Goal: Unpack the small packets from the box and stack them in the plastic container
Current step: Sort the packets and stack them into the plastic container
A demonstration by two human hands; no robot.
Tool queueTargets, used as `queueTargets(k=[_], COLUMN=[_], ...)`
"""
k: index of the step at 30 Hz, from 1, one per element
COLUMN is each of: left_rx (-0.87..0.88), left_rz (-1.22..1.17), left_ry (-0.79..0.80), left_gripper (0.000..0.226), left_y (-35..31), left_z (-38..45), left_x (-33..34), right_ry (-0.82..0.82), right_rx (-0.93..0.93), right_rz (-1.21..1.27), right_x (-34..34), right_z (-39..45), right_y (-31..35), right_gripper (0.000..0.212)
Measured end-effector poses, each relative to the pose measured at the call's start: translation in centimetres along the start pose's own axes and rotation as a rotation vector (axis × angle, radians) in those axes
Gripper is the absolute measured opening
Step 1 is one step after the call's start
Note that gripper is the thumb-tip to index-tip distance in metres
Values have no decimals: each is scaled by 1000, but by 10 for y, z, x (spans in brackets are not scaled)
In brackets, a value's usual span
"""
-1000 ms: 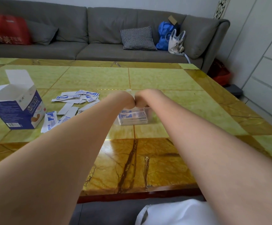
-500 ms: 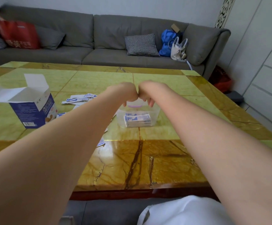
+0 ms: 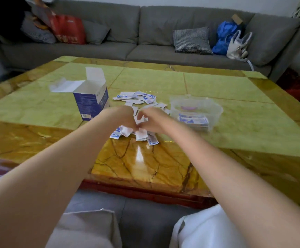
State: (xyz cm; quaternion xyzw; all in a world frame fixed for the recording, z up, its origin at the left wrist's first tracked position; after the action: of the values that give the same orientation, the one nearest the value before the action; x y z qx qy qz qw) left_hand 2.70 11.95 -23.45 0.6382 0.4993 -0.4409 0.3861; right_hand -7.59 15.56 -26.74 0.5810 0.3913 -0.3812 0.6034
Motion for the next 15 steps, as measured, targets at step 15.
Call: queueTargets(k=[15], left_rx=[120], left_rz=[-280], left_ry=[-211], left_gripper=[37], left_y=[11], left_z=[18], left_x=[33], right_ry=[-53], right_rx=[-25], right_rz=[-46], right_x=[11], right_z=[-11], right_y=[5], right_gripper=[49])
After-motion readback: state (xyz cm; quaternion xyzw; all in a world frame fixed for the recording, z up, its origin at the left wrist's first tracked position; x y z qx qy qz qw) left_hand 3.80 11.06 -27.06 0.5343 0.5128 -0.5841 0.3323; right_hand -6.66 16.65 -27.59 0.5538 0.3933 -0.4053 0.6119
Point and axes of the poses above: each hand's wrist, its own z-axis towards the middle knuckle, its own x-axis out of the palm, y = z × x, the point moved 1 cm from there along z, towards the middle knuckle, and after that the axes turned 11 degrees about -x, right-handed, at the moved point
